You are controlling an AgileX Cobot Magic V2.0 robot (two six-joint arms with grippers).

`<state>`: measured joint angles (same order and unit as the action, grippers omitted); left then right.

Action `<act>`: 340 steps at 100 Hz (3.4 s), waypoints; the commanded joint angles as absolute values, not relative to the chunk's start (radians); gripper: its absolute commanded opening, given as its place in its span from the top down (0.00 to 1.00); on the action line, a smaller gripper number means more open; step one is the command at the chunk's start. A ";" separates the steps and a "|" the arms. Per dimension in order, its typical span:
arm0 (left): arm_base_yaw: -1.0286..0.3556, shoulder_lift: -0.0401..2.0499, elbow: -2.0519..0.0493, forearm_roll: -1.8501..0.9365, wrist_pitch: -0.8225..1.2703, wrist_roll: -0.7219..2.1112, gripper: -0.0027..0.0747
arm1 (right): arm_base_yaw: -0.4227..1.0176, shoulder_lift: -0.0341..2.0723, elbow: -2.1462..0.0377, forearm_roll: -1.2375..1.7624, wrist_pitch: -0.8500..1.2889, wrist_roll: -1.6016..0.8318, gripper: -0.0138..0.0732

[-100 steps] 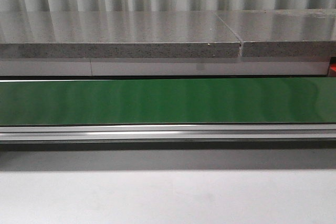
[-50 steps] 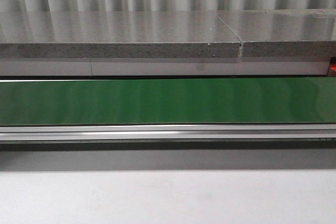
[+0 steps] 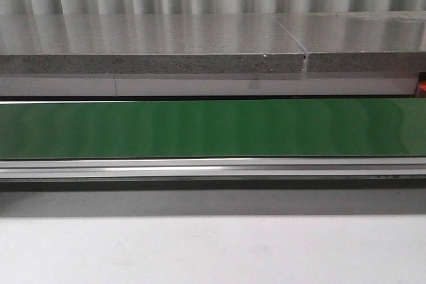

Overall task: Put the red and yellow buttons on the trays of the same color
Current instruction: 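Grasp another yellow-capped button from the pile with the left gripper, then set the yellow button on the conveyor belt and open the left gripper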

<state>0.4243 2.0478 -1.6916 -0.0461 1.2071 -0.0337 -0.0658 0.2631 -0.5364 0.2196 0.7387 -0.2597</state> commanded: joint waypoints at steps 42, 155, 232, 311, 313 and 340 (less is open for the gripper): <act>0.427 2.018 -1.721 -0.060 1.161 -0.033 0.50 | -0.068 0.270 -0.557 0.224 0.675 -0.271 0.90; 0.364 1.658 -1.535 -0.101 1.153 0.018 0.67 | -0.068 0.270 -0.557 0.224 0.674 -0.271 0.90; 0.173 1.628 -1.411 -0.163 1.138 0.019 0.67 | -0.068 0.270 -0.557 0.224 0.674 -0.271 0.90; 0.189 1.633 -1.482 -0.240 1.057 0.018 0.21 | -0.068 0.270 -0.557 0.224 0.674 -0.271 0.90; 0.191 1.633 -1.488 -0.238 1.057 0.018 0.21 | -0.068 0.270 -0.557 0.224 0.674 -0.271 0.90; 0.301 1.639 -1.508 -0.196 1.039 -0.058 0.21 | -0.068 0.270 -0.557 0.224 0.674 -0.271 0.90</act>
